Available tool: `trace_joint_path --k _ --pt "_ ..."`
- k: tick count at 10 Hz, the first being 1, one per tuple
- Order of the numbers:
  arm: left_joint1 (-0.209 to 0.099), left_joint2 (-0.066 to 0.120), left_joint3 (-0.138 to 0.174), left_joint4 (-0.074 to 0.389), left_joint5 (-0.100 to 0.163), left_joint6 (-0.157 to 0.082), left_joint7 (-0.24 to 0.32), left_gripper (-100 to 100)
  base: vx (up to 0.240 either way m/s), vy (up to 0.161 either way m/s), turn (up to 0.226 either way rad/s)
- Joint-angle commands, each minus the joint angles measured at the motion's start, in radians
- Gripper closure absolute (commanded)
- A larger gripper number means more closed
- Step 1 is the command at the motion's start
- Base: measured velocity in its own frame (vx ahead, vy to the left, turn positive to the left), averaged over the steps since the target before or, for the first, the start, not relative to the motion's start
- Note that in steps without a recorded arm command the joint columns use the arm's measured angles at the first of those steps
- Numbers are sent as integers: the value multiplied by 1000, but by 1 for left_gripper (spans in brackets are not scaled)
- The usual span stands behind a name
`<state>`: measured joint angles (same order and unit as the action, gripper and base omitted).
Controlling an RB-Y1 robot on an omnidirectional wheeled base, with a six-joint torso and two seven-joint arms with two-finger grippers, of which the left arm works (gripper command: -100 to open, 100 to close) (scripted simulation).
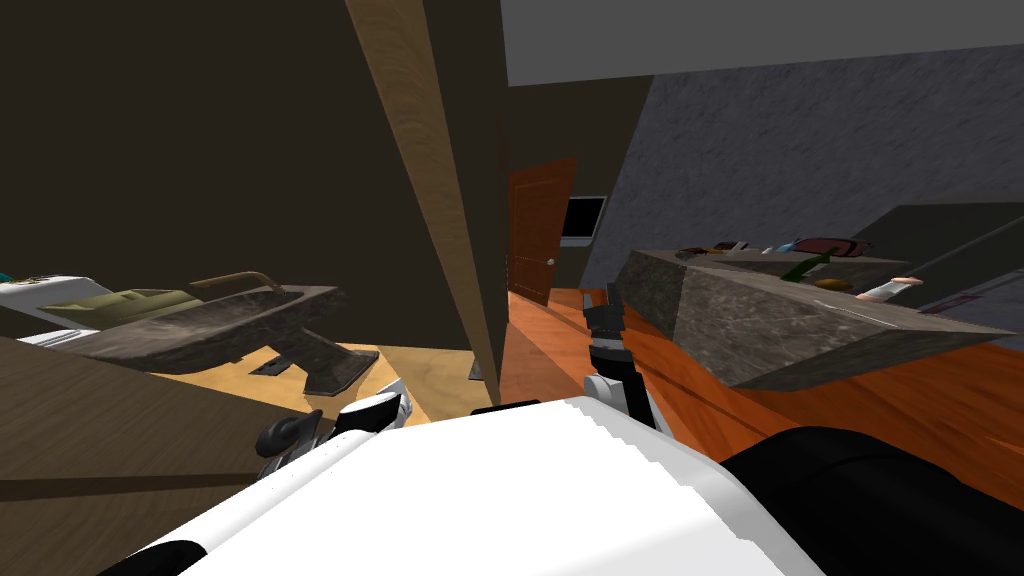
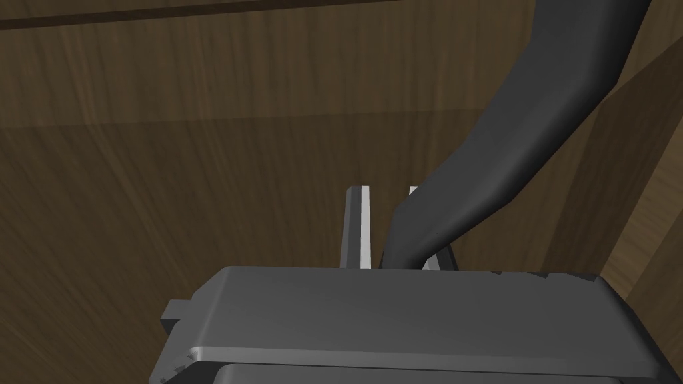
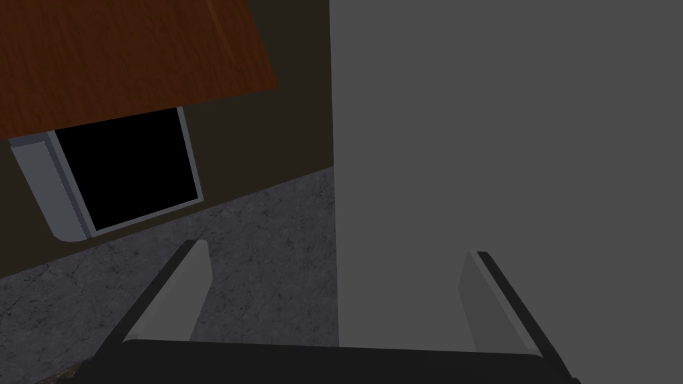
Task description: Push the door open
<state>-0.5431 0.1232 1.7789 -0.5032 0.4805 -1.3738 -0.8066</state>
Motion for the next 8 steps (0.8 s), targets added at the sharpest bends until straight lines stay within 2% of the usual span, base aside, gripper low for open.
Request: trace_joint_path --k 1,3,8 --pt "-11 -2 -3 -6 -2 11 -2 100 0 40 -5" --pt "-13 -2 6 -7 2 4 -5 100 -1 39 -9" --pt "-13 -2 6 -7 2 4 -5 100 0 2 -3"
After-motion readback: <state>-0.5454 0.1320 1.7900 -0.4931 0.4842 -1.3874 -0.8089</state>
